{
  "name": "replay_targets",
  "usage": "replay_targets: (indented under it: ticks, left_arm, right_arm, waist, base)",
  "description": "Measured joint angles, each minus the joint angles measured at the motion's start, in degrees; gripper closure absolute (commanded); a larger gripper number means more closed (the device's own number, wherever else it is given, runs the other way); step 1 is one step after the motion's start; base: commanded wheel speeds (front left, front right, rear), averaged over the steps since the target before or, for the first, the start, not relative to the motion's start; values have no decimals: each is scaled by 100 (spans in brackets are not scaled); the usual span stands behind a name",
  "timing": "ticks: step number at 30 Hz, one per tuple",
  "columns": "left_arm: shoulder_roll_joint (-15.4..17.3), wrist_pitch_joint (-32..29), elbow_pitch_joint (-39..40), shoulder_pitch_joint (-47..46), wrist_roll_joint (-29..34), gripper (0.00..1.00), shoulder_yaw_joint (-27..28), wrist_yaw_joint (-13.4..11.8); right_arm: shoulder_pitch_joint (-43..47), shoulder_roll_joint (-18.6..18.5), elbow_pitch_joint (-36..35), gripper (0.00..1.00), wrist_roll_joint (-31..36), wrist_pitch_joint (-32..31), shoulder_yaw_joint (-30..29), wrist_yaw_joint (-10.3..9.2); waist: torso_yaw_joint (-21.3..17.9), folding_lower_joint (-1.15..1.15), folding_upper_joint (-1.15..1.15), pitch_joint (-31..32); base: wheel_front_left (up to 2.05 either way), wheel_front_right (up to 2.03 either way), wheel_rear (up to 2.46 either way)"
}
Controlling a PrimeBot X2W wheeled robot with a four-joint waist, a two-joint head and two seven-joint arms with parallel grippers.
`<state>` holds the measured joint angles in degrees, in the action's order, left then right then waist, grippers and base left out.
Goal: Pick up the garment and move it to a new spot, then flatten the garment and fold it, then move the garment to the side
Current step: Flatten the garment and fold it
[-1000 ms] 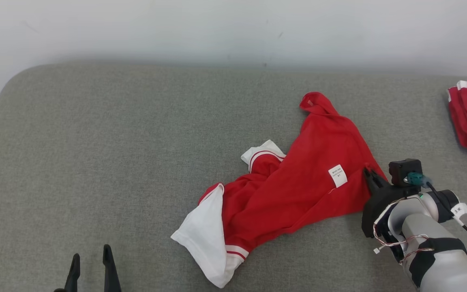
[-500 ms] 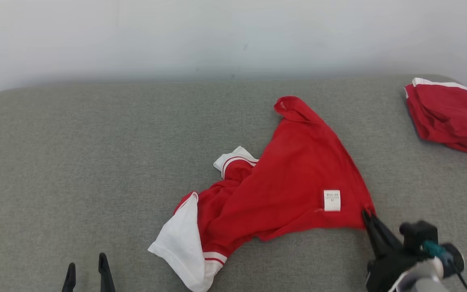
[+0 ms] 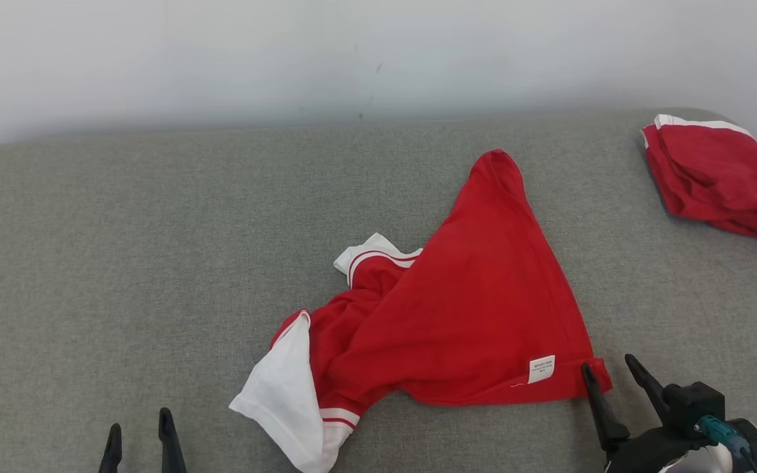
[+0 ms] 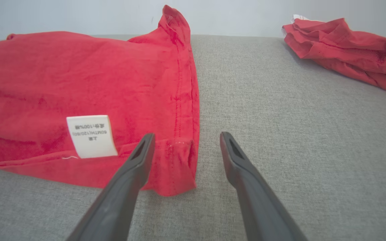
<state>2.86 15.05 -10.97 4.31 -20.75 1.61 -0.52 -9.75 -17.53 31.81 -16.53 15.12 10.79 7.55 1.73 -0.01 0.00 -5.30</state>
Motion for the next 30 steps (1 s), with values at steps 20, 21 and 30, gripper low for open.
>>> replay_targets:
  ticks: [20, 21, 30]
  left_arm:
    - [-1, 0, -49, -85, 105, 0, 13, 103]
    - [0, 0, -55, -80, 94, 0, -2, 102]
    - [0, 0, -99, 17, 56, 0, -76, 81]
  right_arm:
    - [-11, 70, -118, 100, -297, 0, 296, 0]
    - [107, 18, -176, 100, -294, -1, 383, 0]
    - [640, -448, -542, 0, -535, 0, 710, 0]
  waist:
    - [-3, 1, 0, 74]
    - [-19, 1, 0, 80]
    - [-119, 0, 0, 152]
  base:
    - [0, 0, 0]
    - [0, 0, 0]
    - [0, 0, 0]
